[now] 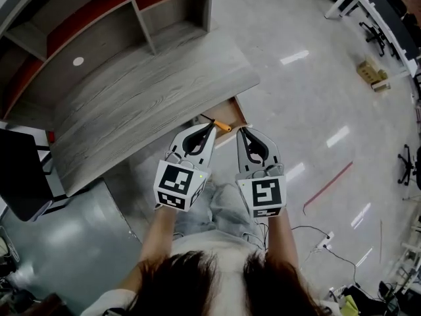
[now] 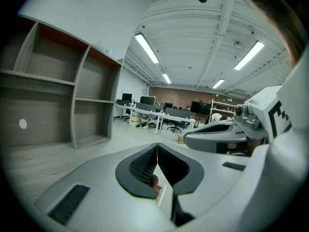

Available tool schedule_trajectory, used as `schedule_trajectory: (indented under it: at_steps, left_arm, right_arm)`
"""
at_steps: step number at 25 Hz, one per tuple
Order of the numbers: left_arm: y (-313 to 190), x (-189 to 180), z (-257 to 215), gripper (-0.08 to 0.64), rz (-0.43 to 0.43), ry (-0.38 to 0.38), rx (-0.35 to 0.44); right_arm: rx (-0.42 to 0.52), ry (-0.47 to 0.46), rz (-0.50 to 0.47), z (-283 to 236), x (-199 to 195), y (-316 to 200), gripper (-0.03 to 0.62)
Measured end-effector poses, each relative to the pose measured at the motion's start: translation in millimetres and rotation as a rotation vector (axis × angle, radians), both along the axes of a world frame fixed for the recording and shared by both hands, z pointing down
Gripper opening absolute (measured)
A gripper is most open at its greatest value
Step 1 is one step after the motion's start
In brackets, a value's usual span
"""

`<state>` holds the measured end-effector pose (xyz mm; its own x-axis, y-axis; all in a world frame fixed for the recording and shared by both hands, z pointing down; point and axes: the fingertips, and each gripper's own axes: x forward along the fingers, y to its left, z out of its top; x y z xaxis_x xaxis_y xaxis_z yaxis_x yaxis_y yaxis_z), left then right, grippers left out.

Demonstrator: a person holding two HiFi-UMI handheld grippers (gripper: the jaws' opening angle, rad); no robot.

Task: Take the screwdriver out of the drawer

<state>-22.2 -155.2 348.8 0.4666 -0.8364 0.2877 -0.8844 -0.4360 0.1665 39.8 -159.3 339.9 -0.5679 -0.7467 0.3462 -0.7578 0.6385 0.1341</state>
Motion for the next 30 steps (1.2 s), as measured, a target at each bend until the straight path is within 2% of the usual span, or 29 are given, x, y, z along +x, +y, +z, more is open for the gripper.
schedule_trajectory:
  at_steps: [6,15,30]
  left_arm:
    - [-13,-2,32,0.017,-0.019,0.007,-0.056]
    - [-34,-1,83,0.017,-0.081,0.011,-0.116]
    - [-48,-11,161,0.017,-0.199,0.013,-0.183]
  right_arm:
    - [-0.046,0.047,-0.049,25,-5,-18,0.029]
    - [-0.121,0.121,-0.179,80,-17,-40,0.029]
    - [-0.21,0.237,-0.342,173,-29,-60,0.031]
